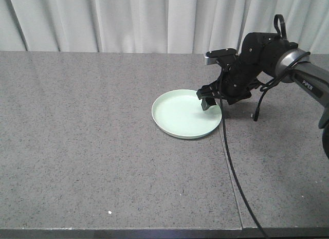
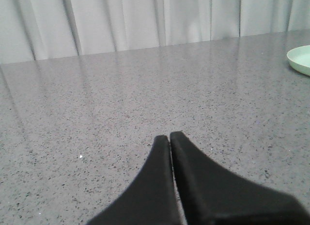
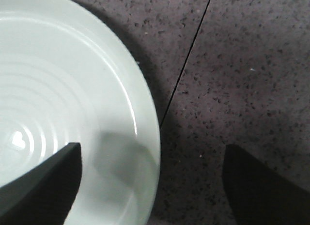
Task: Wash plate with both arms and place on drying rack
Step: 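Move the right gripper down to the rim of the pale green plate, then close the right gripper on the plate rim and lift it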
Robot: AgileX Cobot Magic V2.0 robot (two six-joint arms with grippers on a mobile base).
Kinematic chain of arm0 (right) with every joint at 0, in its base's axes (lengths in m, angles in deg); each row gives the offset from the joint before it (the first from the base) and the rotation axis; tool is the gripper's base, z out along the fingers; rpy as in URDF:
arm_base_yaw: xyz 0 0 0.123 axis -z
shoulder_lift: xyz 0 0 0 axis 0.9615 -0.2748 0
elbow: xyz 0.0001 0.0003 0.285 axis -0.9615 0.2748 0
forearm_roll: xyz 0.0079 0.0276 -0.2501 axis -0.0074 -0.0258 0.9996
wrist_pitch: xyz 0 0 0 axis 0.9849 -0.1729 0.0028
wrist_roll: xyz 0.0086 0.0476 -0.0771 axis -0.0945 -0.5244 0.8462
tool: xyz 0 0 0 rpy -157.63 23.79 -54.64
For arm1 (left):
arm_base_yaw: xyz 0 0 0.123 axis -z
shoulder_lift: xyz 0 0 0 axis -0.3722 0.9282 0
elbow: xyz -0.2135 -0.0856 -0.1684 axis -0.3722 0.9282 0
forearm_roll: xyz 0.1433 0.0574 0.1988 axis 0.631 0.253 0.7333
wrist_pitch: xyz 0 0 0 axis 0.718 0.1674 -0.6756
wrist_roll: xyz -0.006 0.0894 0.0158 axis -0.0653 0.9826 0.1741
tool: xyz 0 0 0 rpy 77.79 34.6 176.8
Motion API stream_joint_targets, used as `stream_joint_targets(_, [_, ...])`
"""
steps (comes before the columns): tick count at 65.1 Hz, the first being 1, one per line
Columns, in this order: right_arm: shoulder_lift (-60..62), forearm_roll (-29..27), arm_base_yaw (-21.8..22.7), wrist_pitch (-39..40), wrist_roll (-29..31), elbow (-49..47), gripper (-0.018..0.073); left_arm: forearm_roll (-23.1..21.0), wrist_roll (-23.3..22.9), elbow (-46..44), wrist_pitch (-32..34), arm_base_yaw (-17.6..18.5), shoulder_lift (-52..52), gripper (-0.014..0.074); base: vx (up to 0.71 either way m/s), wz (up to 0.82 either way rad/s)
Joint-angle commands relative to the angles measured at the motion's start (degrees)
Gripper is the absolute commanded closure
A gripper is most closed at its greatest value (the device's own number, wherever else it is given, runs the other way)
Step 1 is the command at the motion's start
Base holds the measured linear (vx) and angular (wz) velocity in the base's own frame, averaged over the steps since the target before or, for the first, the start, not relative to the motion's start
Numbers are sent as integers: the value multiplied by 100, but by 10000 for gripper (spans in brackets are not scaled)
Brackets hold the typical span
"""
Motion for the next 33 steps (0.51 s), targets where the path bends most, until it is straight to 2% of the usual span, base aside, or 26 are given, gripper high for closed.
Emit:
stream_joint_targets(1, [326,10,9,66,-3,-181,2,-11,-34,-151,410,1,-80,603,0,0])
stream_joint_targets(6, [312,10,9,-33,-3,-181,36,-11,-34,-151,410,1,-80,603,0,0])
stream_joint_targets(15, [294,22,9,-229,-3,-181,155,-11,-34,-151,410,1,-80,603,0,0])
stream_joint_targets(33, [283,30,9,-449,20,-181,542,-11,-34,-151,410,1,-80,603,0,0])
